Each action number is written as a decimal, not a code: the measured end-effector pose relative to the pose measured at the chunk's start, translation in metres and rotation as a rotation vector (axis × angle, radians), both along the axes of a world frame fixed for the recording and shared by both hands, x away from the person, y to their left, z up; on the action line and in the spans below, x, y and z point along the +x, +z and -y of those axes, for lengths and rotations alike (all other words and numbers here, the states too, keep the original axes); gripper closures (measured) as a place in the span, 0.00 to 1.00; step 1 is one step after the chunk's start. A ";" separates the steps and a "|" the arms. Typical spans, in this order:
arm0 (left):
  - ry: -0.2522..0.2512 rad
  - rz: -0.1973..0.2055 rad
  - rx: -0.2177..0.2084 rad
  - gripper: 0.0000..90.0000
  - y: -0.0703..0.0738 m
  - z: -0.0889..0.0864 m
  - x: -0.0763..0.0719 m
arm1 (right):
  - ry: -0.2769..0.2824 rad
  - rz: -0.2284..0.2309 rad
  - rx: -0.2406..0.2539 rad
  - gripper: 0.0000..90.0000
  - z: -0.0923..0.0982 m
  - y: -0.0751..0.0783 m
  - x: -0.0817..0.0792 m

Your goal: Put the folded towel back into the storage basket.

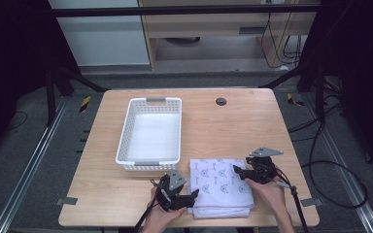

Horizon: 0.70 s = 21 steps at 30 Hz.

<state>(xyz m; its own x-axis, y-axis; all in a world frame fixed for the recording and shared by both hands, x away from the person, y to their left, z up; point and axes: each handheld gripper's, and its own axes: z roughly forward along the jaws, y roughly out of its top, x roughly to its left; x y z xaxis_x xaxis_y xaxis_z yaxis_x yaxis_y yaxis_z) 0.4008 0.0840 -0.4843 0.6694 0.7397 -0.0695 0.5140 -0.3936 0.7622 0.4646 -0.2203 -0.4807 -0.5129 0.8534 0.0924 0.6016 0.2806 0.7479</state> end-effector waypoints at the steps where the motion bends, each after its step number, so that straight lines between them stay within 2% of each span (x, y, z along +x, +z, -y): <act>1: -0.003 -0.004 0.002 0.33 -0.001 0.001 0.000 | 0.004 0.001 -0.009 0.41 0.000 -0.001 0.001; 5: -0.005 -0.018 0.019 0.33 -0.007 0.004 0.001 | 0.006 -0.020 -0.002 0.41 0.001 -0.005 0.002; 13: -0.006 -0.036 0.014 0.32 -0.013 0.008 0.002 | 0.008 -0.049 -0.005 0.41 -0.001 -0.010 0.003; 18: 0.004 -0.065 -0.004 0.32 -0.015 0.008 0.004 | 0.002 -0.060 0.000 0.42 -0.001 -0.013 0.003; 21: 0.010 -0.088 -0.029 0.32 -0.017 0.008 0.005 | 0.001 -0.073 0.011 0.42 -0.001 -0.015 0.004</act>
